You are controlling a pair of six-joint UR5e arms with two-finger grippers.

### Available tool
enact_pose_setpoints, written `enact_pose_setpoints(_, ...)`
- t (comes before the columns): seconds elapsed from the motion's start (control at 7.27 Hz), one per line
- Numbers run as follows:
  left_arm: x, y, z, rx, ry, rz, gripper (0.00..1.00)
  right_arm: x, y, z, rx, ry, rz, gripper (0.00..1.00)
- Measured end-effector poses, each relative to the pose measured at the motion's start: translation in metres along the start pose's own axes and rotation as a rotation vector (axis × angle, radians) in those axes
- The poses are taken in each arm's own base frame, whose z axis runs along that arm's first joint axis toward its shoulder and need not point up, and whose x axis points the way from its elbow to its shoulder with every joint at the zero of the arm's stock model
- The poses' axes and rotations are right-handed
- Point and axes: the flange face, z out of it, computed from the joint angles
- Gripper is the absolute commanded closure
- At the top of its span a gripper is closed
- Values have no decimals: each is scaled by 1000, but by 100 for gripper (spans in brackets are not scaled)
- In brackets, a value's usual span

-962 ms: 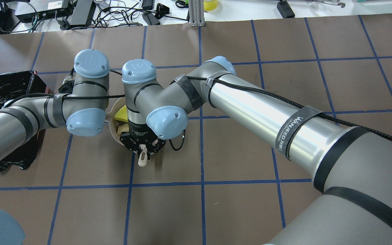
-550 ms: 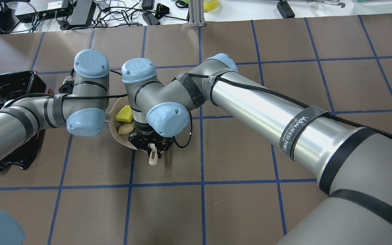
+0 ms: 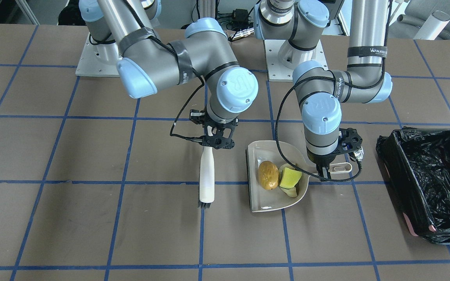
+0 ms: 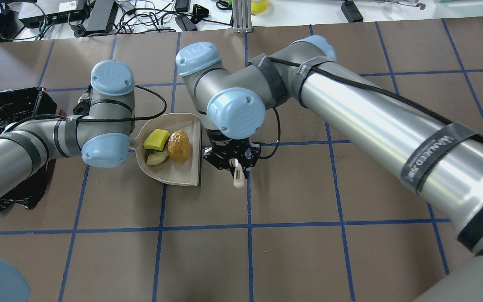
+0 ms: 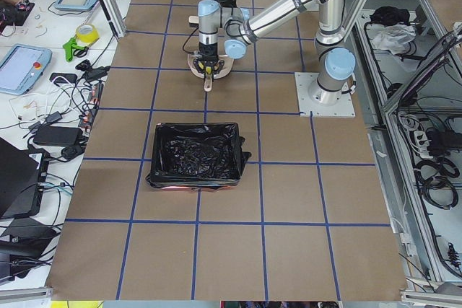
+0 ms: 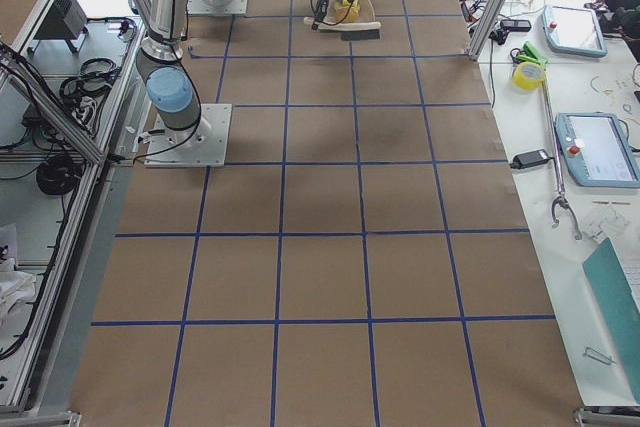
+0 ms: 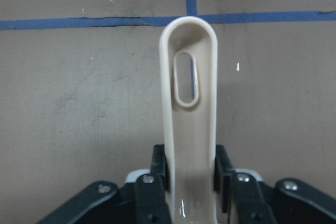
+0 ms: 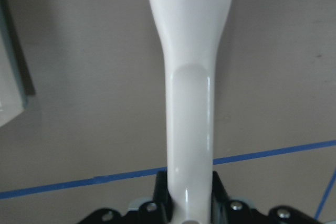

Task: Sweep and dump trash into bin
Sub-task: 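Carry the dustpan over the black bin with the left gripper while the right withdraws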

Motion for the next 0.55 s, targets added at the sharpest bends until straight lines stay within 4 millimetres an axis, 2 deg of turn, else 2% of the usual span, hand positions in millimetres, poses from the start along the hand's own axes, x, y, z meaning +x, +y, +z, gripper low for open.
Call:
enact_pose_setpoints(0.28, 10, 2, -18, -96, 17, -5, 100, 113, -34, -18, -42, -50, 10, 99)
enact_pose_setpoints(0.41, 16, -5, -29, -164, 4, -17, 100, 166, -53, -17, -53, -82, 5, 99)
enact_pose_setpoints(0.55, 25, -26, -39, -248, -21, -43, 100, 216, -72, -14, -53, -97, -33, 100)
